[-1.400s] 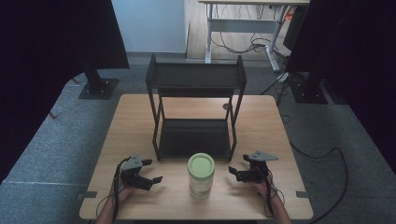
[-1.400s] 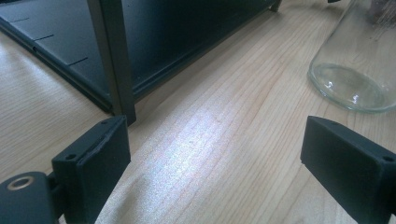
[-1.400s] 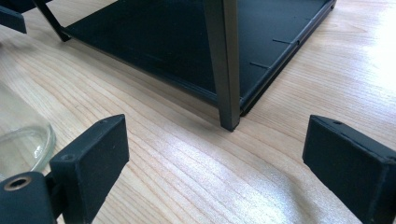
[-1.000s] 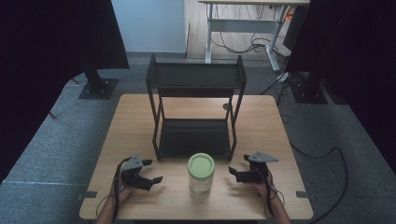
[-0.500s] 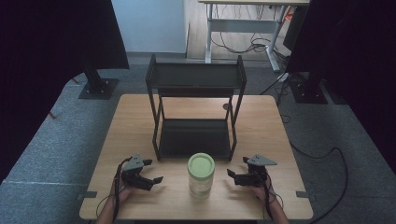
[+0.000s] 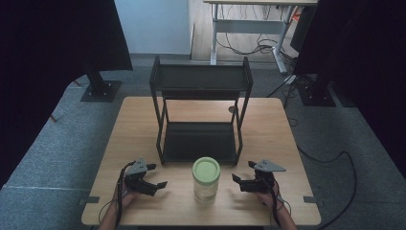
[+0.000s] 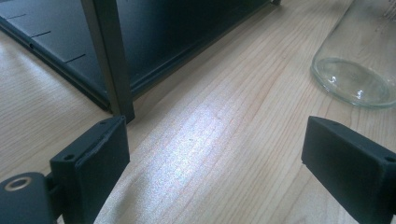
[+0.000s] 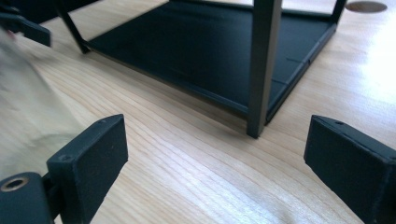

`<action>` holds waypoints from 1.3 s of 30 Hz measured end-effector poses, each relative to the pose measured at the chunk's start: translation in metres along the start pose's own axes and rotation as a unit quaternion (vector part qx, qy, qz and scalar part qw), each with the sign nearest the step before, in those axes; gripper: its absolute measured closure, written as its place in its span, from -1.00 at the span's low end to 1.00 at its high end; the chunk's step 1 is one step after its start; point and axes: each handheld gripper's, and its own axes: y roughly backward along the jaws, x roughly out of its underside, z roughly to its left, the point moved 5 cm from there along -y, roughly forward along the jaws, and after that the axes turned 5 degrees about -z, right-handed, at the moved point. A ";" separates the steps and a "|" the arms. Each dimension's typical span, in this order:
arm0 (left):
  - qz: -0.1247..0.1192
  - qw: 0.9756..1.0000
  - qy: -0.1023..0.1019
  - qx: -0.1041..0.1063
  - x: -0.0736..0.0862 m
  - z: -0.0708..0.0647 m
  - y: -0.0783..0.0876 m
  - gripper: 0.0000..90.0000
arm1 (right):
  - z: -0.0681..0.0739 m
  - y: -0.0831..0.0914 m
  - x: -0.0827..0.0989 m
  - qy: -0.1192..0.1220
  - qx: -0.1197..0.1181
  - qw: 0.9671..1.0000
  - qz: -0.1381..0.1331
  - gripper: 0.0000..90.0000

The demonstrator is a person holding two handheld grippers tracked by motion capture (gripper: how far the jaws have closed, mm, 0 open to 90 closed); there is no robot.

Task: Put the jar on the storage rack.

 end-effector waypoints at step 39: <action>0.005 1.000 -0.005 0.000 0.000 -0.001 -0.001 -0.83 | 0.087 0.044 -0.038 0.071 -0.115 0.991 -0.015 -1.00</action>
